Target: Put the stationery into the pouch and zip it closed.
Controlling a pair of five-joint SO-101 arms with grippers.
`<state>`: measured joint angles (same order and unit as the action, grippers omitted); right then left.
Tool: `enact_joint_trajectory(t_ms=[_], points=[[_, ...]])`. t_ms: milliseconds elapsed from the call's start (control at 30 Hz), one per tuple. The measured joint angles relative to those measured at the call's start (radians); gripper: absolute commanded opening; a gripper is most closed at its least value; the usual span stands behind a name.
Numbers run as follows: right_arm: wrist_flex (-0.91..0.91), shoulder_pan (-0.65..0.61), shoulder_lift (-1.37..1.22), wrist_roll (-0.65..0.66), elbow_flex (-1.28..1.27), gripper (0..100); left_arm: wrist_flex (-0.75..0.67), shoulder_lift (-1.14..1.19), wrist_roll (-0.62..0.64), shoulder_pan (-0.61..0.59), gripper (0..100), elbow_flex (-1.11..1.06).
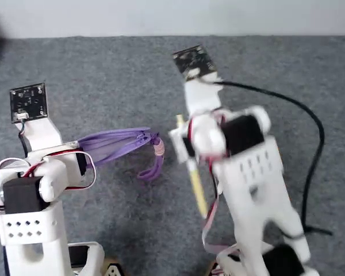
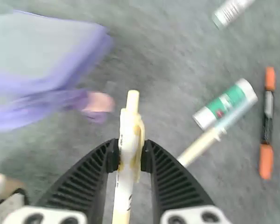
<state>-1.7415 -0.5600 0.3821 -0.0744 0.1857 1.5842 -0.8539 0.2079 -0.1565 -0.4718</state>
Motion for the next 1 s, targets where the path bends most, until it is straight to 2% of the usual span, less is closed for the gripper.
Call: enact_joint_trajectory(t_ms=[133,233,467,767,1000], points=[[0.143,-0.138,0.12,-0.006,-0.017,0.8,0.0,0.0,0.003,-0.002,1,0.0],[0.281,-0.186,0.143,-0.006,-0.057,0.8,0.0,0.002,0.003,0.0,1,0.0],[0.577,-0.25,0.143,-0.006,-0.12,0.8,0.0,0.002,0.003,0.0,1,0.0],[0.858,-0.33,0.143,-0.006,-0.12,0.8,0.0,0.002,0.003,0.0,1,0.0],[1.096,-0.333,0.147,0.127,-0.207,0.8,0.0,0.002,0.003,0.0,1,0.0]])
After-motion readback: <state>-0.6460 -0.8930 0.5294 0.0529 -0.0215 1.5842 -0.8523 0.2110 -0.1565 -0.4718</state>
